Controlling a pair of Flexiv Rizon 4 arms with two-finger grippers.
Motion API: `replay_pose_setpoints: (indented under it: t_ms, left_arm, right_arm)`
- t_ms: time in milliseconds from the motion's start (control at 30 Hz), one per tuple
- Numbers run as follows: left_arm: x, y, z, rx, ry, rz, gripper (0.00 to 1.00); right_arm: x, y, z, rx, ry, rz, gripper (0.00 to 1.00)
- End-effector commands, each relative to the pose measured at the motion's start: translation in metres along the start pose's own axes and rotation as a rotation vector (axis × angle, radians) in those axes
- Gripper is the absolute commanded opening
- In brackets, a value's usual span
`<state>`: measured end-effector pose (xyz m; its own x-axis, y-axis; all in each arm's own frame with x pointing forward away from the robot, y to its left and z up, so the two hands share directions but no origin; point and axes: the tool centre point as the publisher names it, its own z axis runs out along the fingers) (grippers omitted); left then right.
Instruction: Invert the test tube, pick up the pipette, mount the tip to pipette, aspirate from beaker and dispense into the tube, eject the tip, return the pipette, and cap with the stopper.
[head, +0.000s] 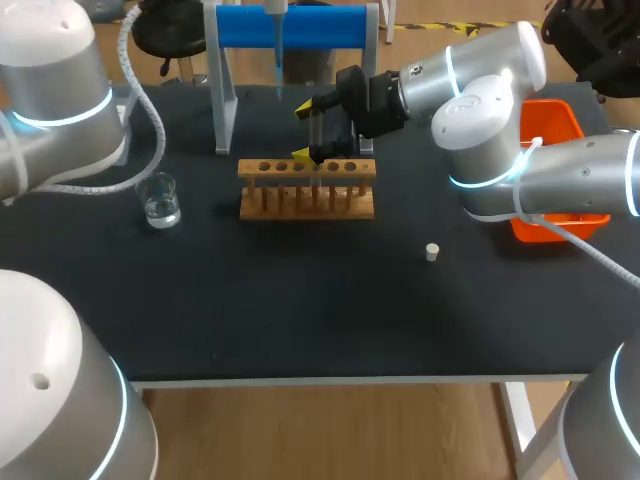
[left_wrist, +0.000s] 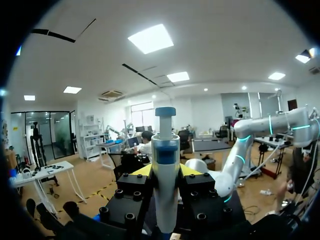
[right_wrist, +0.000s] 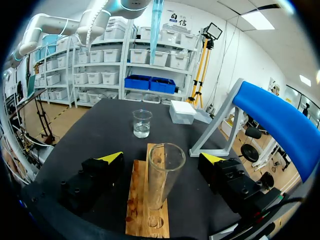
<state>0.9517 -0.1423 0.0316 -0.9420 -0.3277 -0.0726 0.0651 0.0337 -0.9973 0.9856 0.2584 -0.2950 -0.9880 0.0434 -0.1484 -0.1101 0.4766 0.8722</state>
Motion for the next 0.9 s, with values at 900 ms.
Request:
replay_pose_setpoints:
  t_ms: [900]
  left_arm:
    - [0.0034, 0.0022, 0.0204, 0.009, 0.038, -0.013, 0.00]
  right_arm:
    - [0.0006, 0.0004, -0.0007, 0.001, -0.001, 0.000, 1.00]
